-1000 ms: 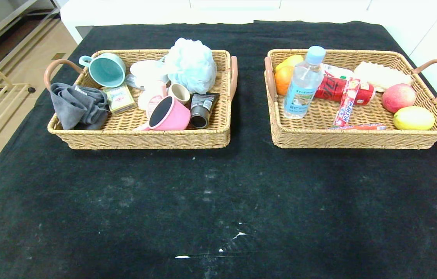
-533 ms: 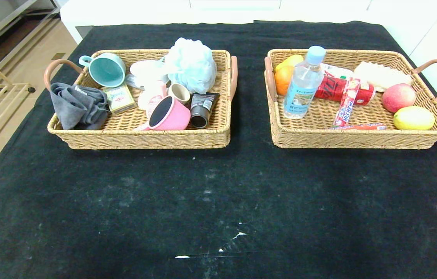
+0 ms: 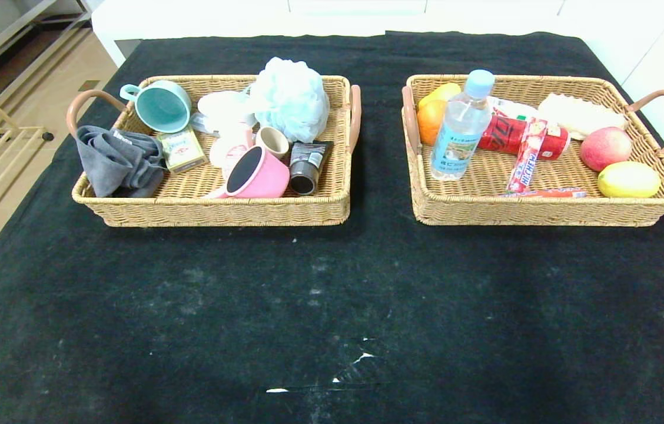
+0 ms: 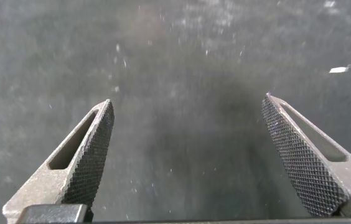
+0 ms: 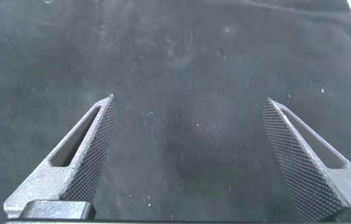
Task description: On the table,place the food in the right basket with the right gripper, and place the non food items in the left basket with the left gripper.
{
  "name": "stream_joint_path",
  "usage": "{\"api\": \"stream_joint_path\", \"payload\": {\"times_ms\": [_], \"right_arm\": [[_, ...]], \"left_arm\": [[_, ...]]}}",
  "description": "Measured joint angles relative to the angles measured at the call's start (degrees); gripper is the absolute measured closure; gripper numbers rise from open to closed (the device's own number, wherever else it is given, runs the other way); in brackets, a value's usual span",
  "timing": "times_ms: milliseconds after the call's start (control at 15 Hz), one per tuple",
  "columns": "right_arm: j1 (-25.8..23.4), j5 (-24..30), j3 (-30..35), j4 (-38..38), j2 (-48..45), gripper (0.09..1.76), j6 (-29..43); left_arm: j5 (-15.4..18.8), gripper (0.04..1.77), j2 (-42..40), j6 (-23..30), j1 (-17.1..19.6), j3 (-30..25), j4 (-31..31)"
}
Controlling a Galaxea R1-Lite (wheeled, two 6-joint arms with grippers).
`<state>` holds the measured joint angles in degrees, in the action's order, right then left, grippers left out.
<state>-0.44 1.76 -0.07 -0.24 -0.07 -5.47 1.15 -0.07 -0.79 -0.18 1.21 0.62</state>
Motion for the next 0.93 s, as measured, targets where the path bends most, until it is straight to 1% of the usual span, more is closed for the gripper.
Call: {"api": "stream_joint_path", "payload": {"times_ms": [267, 600, 800, 933], "right_arm": [[0.0, -0.9, 0.1, 0.4, 0.0, 0.15, 2.7], [0.0, -1.4, 0.1, 0.4, 0.0, 0.15, 3.6], [0.1, -1.2, 0.1, 0.4, 0.0, 0.15, 3.8], [0.3, -1.2, 0.1, 0.3, 0.0, 0.15, 4.0]], "left_arm": [[-1.2, 0.09, 0.0, -0.4, 0.0, -0.9, -1.1], [-1.2, 0.09, 0.0, -0.8, 0.0, -1.0, -1.5], [-0.9, 0.09, 0.0, -2.0, 0.0, -1.1, -1.4], [0.5, 0.09, 0.0, -3.5, 0.0, -1.1, -1.4]]}}
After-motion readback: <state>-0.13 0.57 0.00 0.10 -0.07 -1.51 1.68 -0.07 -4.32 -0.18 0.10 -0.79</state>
